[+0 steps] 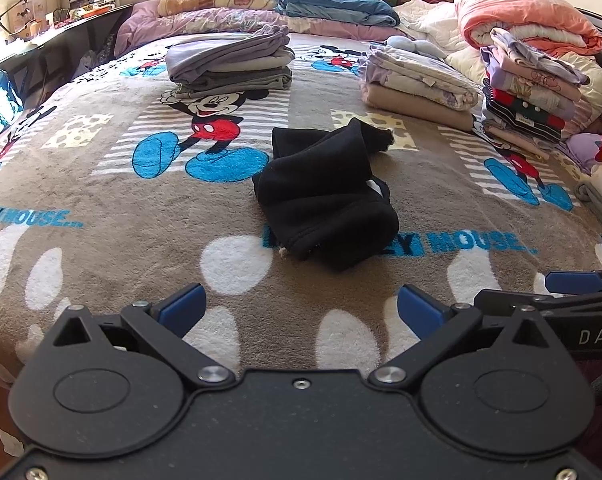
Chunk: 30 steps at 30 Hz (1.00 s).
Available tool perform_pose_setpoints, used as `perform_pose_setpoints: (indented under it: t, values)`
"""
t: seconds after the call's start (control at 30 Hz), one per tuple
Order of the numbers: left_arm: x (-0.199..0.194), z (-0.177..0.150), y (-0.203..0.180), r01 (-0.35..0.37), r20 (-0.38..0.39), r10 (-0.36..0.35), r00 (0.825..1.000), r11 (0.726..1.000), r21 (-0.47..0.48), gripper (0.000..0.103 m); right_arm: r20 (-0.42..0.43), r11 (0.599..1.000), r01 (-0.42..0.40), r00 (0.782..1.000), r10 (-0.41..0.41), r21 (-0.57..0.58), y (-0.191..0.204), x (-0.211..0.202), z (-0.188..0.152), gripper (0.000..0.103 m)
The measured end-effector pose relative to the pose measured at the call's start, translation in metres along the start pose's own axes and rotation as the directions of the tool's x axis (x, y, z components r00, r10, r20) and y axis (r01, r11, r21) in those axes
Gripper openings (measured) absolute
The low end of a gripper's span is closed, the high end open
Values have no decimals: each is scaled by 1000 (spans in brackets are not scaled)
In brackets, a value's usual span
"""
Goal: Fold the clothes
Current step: 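Move both grippers toward the crumpled black garment on the blanket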
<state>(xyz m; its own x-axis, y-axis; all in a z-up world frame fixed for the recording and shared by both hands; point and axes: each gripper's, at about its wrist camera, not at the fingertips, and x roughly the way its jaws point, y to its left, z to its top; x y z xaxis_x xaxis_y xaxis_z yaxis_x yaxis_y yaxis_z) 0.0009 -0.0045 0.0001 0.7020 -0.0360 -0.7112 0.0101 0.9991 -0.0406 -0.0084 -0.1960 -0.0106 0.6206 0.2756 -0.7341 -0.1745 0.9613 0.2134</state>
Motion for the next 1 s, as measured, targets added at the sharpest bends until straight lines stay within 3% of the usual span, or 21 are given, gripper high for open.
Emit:
perform_pose_setpoints:
  t: [1.0]
  values:
    - [0, 0, 2, 6, 9, -6, 1000, 1000, 5, 103, 12, 1000, -3, 1000, 3, -3, 0, -3, 3, 103]
